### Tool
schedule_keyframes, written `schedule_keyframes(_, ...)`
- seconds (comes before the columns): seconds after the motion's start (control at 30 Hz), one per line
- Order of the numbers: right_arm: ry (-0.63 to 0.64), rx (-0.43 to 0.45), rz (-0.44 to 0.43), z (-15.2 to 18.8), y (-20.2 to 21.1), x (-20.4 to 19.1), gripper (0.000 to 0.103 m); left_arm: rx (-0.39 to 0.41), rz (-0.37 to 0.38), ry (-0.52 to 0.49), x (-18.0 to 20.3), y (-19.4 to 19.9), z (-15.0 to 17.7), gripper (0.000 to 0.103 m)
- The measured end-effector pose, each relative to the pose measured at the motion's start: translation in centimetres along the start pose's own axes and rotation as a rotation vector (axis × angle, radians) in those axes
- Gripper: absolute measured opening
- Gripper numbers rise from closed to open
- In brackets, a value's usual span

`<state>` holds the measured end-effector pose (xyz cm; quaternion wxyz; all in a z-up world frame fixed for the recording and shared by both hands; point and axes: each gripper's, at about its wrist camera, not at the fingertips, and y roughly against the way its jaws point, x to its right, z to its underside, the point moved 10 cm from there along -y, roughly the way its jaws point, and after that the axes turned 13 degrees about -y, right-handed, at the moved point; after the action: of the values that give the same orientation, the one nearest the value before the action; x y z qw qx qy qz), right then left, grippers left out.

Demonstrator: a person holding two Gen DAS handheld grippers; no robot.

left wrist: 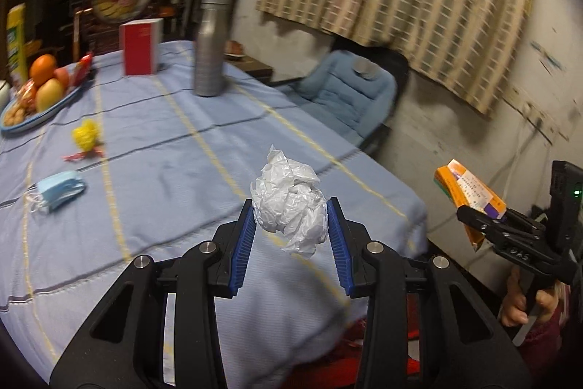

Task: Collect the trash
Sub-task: 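Carry the tissue and snack box to the basket and open both tools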

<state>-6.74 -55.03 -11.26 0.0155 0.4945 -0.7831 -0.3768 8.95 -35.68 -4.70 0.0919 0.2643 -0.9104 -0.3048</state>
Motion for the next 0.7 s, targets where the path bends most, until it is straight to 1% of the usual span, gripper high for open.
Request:
schedule_keyframes(0.07, -0.019, -0.017, 0.036, 1.1, 0.1, 2.5, 0.052, -0.011, 0.026, -0.029, 2.1, -0.6, 0.0, 0.040)
schedule_keyframes(0.17, -0.050, -0.082, 0.092, 3.5, -0.9, 6.4, 0.055, -0.041, 0.076, -0.076, 5.6, -2.0, 0.1, 0.040)
schedule_keyframes(0.2, -0.056, -0.125, 0.112, 4.7, -1.7, 7.6, 0.059, -0.055, 0.096, -0.094, 6.9, -2.6, 0.2, 0.040)
schedule_keyframes(0.23, -0.064, -0.173, 0.123, 5.9, -2.6, 8.7, 0.073, -0.071, 0.118, -0.112, 8.2, -3.3, 0.3, 0.040)
schedule_keyframes(0.27, -0.074, -0.205, 0.127, 6.8, -3.4, 9.5, 0.080, -0.083, 0.135, -0.124, 9.2, -3.8, 0.5, 0.040)
schedule_keyframes(0.33, -0.099, -0.235, 0.128, 7.8, -4.2, 10.6, 0.080, -0.122, 0.178, -0.158, 11.7, -5.3, 1.0, 0.040)
schedule_keyframes(0.4, -0.143, -0.220, 0.116, 7.5, -4.2, 11.7, 0.080, -0.163, 0.212, -0.202, 14.1, -6.7, 1.6, 0.040)
schedule_keyframes(0.6, -0.305, -0.093, 0.075, 4.6, -1.7, 15.2, 0.084, -0.257, 0.296, -0.324, 20.7, -10.3, 3.7, 0.041)
schedule_keyframes(0.7, -0.360, -0.068, 0.051, 4.1, -1.5, 16.7, 0.085, -0.299, 0.327, -0.376, 23.5, -12.1, 4.7, 0.042)
